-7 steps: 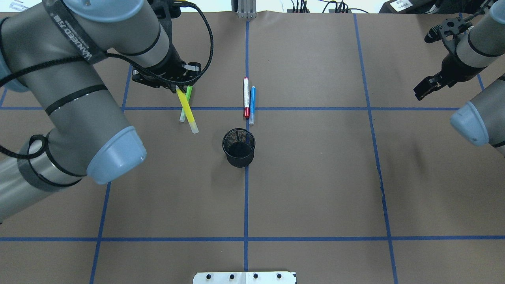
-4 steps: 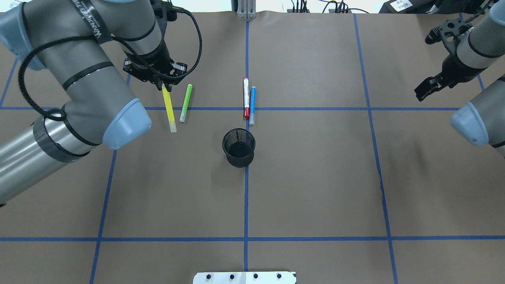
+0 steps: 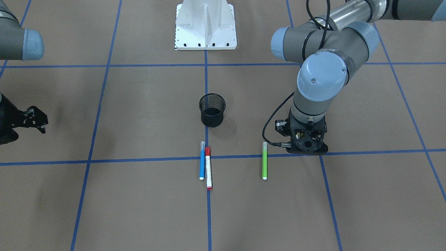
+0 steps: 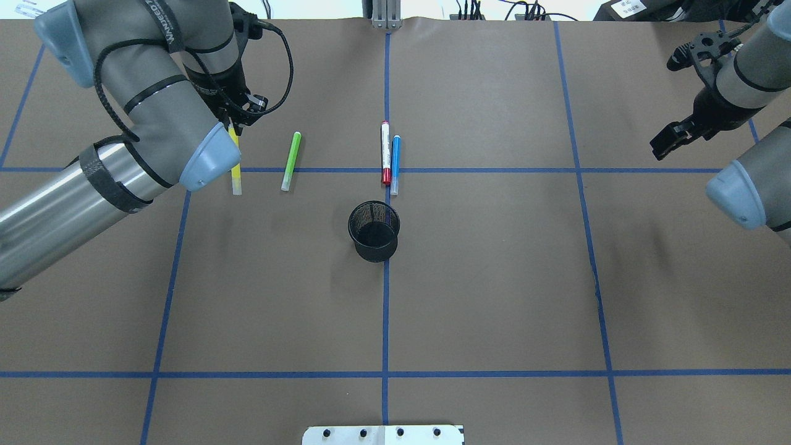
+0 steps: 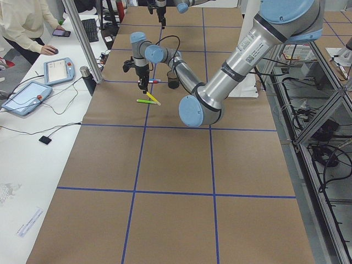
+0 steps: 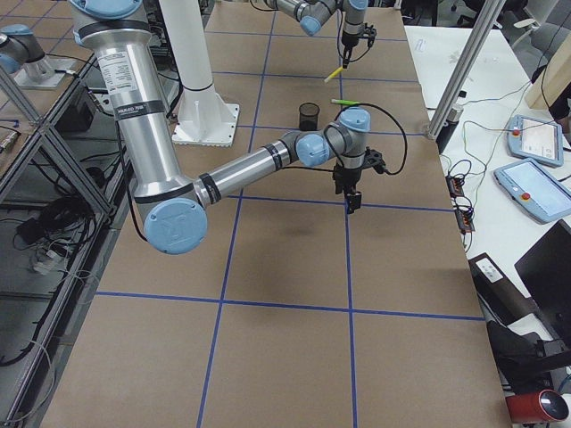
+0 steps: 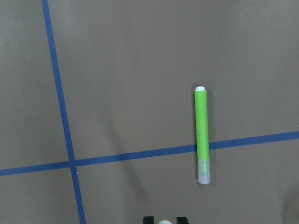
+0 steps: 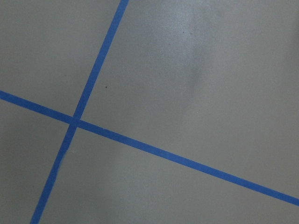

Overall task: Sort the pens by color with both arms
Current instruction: 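Set the yellow highlighter down beside the green highlighter with the left gripper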

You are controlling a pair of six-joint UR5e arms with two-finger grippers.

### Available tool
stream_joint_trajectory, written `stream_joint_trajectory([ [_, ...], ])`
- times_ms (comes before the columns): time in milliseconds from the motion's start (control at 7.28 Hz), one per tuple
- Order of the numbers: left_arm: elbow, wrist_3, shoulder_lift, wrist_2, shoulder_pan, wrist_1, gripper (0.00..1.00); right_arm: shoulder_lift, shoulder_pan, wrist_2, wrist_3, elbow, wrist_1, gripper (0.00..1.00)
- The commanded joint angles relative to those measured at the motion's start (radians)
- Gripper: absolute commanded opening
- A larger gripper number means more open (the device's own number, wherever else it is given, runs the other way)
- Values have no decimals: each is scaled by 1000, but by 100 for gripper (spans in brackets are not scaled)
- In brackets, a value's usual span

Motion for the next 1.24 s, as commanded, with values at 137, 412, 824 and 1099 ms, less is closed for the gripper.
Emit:
stream_joint_trajectory([
  [137,120,-62,-32,-2,-3,-119,0,-2,0,0,-1,2,0,99],
  [412,120,-104,-37,-2,9,-124,0,-2,0,0,1,1,2,99],
  [824,120,-131,-26,-2,32,-156,0,-2,0,0,1,1,0,99],
  [1099,125,-131,-24,0,40,-156,0,-2,0,0,1,1,0,99],
])
